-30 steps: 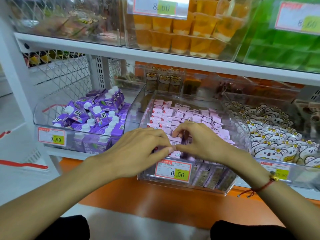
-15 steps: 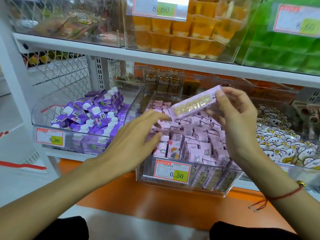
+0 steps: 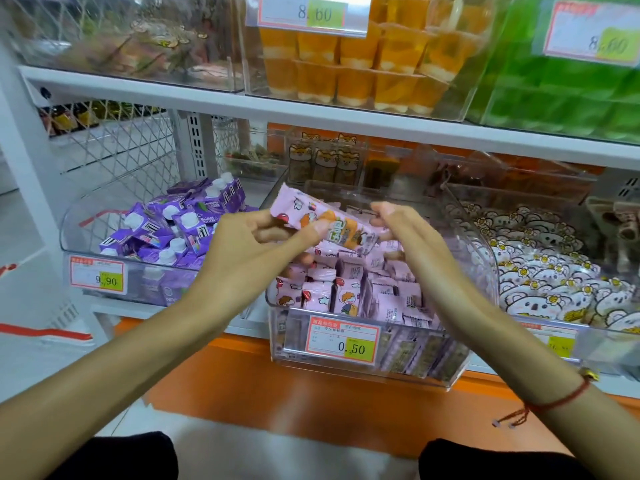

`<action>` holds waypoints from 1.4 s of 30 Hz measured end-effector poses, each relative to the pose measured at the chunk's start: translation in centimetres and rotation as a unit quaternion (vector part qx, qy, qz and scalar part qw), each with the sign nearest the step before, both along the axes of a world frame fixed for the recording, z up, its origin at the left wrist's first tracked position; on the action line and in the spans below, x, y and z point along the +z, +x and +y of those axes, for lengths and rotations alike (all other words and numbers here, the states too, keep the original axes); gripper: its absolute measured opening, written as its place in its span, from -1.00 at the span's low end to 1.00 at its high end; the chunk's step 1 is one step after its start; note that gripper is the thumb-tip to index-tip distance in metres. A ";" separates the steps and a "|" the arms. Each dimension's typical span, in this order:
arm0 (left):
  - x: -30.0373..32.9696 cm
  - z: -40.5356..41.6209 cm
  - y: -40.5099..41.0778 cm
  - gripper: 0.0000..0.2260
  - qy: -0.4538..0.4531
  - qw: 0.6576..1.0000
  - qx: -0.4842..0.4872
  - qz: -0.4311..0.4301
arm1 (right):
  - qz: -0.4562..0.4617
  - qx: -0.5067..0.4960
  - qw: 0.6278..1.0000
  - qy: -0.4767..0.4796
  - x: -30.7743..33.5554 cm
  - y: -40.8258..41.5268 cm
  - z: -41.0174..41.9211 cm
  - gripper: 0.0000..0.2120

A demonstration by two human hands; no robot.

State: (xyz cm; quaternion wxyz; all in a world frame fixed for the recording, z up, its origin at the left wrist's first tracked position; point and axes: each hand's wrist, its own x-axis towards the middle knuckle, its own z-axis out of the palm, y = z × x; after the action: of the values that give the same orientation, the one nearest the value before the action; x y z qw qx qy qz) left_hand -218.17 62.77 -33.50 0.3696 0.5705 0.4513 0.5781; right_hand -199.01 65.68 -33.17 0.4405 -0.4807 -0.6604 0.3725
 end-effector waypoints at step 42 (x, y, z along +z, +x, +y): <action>-3.2 0.5 -0.8 -0.67 0.182 0.838 -0.094 0.507 | -0.146 0.055 0.982 0.106 -3.0 0.4 1.4 -0.69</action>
State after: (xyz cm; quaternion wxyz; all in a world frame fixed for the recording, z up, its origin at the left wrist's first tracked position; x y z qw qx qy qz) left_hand -218.93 63.30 -36.73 0.0311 0.8803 0.4064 0.2428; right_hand -198.57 67.12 -36.16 0.3668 -0.4433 -0.7786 0.2502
